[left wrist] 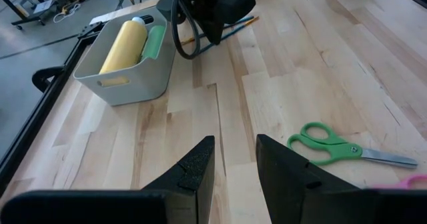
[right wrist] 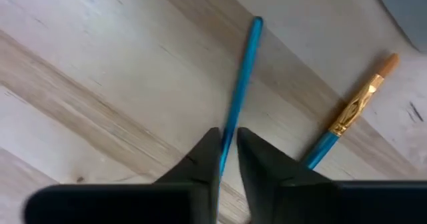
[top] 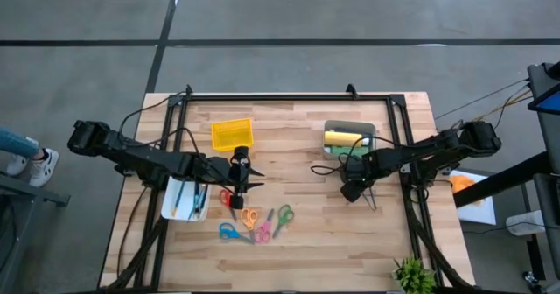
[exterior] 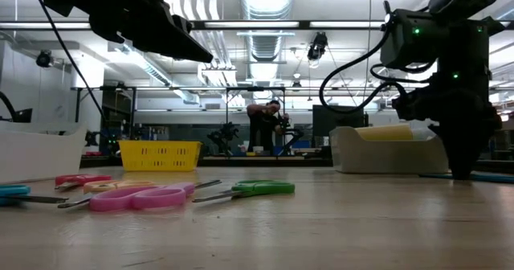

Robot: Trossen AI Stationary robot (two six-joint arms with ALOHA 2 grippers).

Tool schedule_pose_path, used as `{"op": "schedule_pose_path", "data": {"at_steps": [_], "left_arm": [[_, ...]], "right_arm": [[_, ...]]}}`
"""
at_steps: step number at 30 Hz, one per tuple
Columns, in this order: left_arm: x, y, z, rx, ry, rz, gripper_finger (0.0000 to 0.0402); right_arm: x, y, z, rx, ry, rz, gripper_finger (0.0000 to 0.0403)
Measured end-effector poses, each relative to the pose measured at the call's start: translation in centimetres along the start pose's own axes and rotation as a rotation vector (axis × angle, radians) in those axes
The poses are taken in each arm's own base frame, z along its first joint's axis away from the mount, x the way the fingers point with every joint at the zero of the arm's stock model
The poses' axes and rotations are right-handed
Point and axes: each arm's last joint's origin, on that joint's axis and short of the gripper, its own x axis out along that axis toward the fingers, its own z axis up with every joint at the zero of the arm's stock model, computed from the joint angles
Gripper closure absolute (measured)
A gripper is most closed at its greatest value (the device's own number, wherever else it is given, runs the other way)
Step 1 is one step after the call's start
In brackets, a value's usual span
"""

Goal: Pick & Place Paint Supplies
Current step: Put the blue paintbrush into the white bin

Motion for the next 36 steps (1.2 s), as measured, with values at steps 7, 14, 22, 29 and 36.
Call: {"op": "schedule_pose_path", "data": {"at_steps": [7,14,22,29,36], "left_arm": [[0.0,0.0,0.0,0.0,0.0,0.0,0.0291],[0.0,0.0,0.0,0.0,0.0,0.0,0.0291],[0.0,0.0,0.0,0.0,0.0,0.0,0.0291],[0.0,0.0,0.0,0.0,0.001,0.0,0.0291],[0.0,0.0,0.0,0.001,0.003,-0.001,0.0291]], "right_arm": [[0.0,0.0,0.0,0.001,0.0,-0.002,0.0387],[0.0,0.0,0.0,0.001,0.0,0.002,0.0387],[-1.3,1.3,0.9,-0.001,-0.039,0.074,0.0388],[-3.3,2.8,1.9,-0.022,-0.05,0.172,0.0388],[-4.9,4.6,3.1,-0.029,-0.147,0.309,0.0388]]}}
